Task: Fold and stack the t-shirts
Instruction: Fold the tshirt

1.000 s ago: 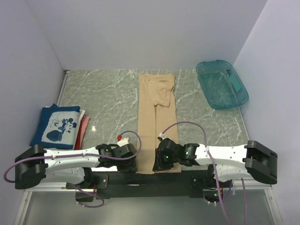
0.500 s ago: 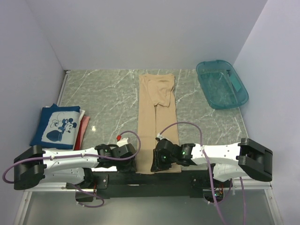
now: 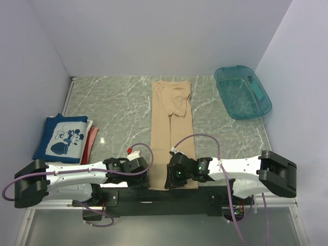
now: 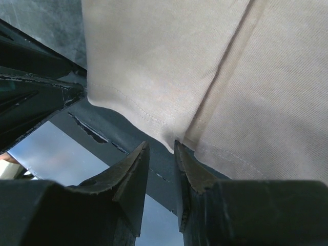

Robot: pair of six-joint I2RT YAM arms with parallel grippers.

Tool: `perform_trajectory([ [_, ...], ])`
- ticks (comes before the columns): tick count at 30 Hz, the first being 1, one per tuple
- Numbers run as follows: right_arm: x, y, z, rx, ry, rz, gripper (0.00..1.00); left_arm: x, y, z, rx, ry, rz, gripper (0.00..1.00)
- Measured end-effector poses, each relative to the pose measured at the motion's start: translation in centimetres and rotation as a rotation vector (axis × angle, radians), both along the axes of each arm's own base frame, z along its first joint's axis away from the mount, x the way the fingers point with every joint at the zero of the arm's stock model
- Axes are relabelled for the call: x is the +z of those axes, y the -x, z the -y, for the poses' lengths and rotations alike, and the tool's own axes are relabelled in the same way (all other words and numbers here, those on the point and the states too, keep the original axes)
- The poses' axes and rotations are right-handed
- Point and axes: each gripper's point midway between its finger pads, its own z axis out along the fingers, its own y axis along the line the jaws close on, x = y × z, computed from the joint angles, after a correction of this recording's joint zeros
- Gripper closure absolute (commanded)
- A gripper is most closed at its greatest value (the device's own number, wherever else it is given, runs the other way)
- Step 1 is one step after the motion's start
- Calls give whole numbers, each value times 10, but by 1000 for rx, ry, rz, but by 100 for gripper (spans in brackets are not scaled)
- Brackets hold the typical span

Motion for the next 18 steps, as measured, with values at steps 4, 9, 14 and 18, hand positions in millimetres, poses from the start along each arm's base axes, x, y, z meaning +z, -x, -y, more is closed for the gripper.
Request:
perform_trajectory([
  [4,-1,0,0,-4,2,-3,66,0,0,0,0,0,0,53],
  [9,-2,0,2,-11,7,-3,65,0,0,0,0,0,0,52],
  [14,-6,1,6,-18,16,-10,65,-1,0,0,0,-1,0,52],
  [18,-9,2,8,-22,23,-15,65,-1,0,-1,0,-1,-1,53],
])
